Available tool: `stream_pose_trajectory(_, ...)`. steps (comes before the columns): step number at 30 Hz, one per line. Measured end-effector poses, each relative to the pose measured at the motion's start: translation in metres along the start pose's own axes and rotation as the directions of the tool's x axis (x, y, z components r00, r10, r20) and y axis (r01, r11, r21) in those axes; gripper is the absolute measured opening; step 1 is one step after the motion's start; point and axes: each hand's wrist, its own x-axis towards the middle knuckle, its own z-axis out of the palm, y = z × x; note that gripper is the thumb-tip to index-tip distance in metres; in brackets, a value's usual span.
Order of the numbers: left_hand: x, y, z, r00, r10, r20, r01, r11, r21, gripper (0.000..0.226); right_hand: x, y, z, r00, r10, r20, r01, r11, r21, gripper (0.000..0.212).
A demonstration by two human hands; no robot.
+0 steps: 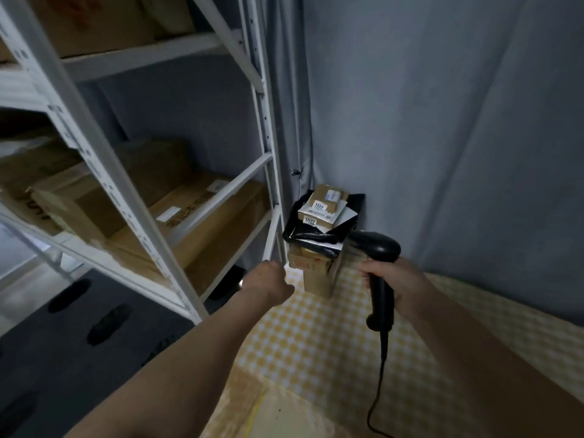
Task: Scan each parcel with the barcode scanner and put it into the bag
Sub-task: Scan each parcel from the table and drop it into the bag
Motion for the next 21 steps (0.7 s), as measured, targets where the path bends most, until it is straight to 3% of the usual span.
stream_pose_trajectory(4, 0.065, 0.032, -0.016, 0.999, 0.007, -0.032, -0.008, 0.999, -0.049, 0.044, 0.057, -0.029, -0.011, 1.000, -0.022, 0.006, 0.022, 1.000, -0.012, 0.006)
stream_pose_trajectory(8, 0.116, 0.051, -0.019, 0.997, -0.042, -0.070, 0.024, 0.972, -0.235, 0.077, 0.096, -0.043, -0.014, 0.999, -0.014, 0.029, 0.013, 0.999, 0.030, 0.006)
stream_pose_trajectory(12, 0.161, 0.071, -0.026, 0.990, -0.065, -0.123, 0.023, 0.949, -0.314, 0.089, 0.117, -0.047, -0.013, 1.000, 0.010, 0.008, -0.010, 1.000, 0.014, 0.007)
stream_pose_trajectory(16, 0.210, 0.090, -0.030, 0.988, -0.116, -0.100, 0.077, 0.940, -0.333, 0.101, 0.128, -0.048, -0.014, 0.999, 0.044, -0.008, -0.044, 0.999, 0.017, 0.003)
stream_pose_trajectory(21, 0.261, 0.110, -0.022, 0.986, -0.134, -0.102, 0.106, 0.965, -0.238, 0.115, 0.140, -0.050, -0.009, 0.990, 0.068, -0.122, -0.061, 0.996, 0.060, 0.006)
